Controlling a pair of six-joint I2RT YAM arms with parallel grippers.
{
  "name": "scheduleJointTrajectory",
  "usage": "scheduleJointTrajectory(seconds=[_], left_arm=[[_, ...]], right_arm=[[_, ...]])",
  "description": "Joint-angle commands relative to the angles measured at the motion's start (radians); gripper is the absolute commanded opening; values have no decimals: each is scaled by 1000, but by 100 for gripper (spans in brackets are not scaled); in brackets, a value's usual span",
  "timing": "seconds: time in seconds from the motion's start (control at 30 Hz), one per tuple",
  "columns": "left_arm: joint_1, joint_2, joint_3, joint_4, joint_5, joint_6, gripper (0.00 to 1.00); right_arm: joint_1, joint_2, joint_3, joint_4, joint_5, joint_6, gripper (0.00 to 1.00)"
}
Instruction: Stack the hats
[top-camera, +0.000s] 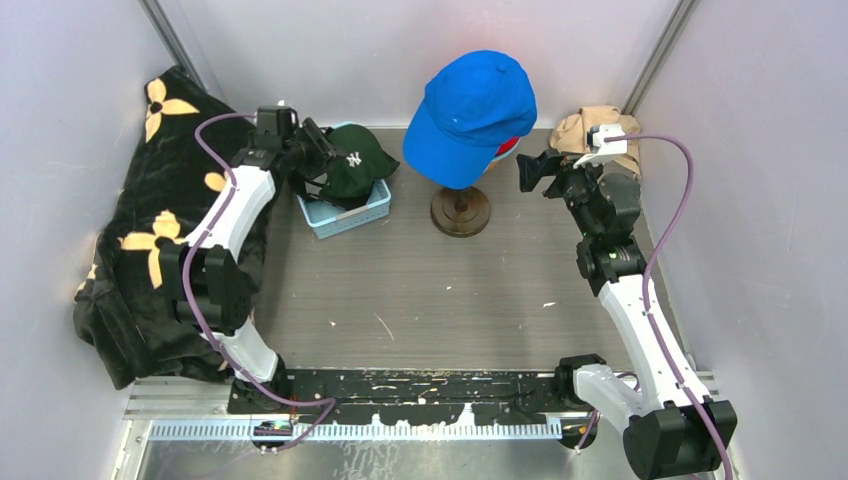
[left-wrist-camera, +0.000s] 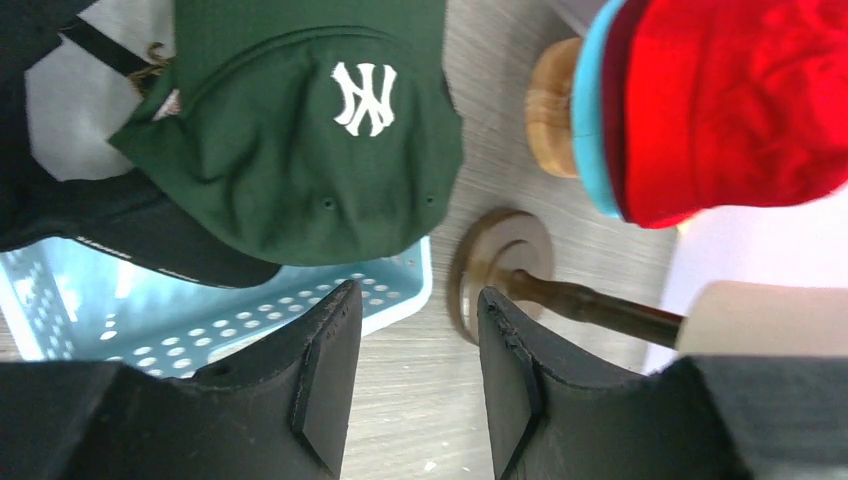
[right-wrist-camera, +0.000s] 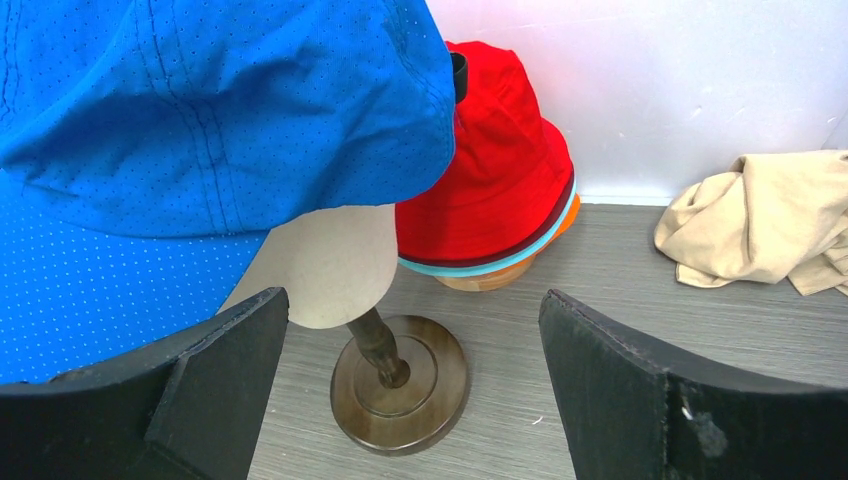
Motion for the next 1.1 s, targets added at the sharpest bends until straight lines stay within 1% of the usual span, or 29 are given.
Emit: scheduleJointTrajectory(seconds=[0.0, 0.4, 0.83, 1.07], left_arm=[[-19, 37, 40, -27, -161, 97, 47], [-21, 192, 112, 23, -184, 128, 47], [-33, 325, 247, -26, -143, 155, 48], [-44, 356, 265, -29, -129, 166, 47]], right_arm=[[-3, -27, 39, 28, -8, 4, 100], [-4, -33, 40, 11, 10, -13, 100], [-4, -28, 47, 8, 17, -21, 100], [-3, -27, 41, 10, 21, -23, 100]])
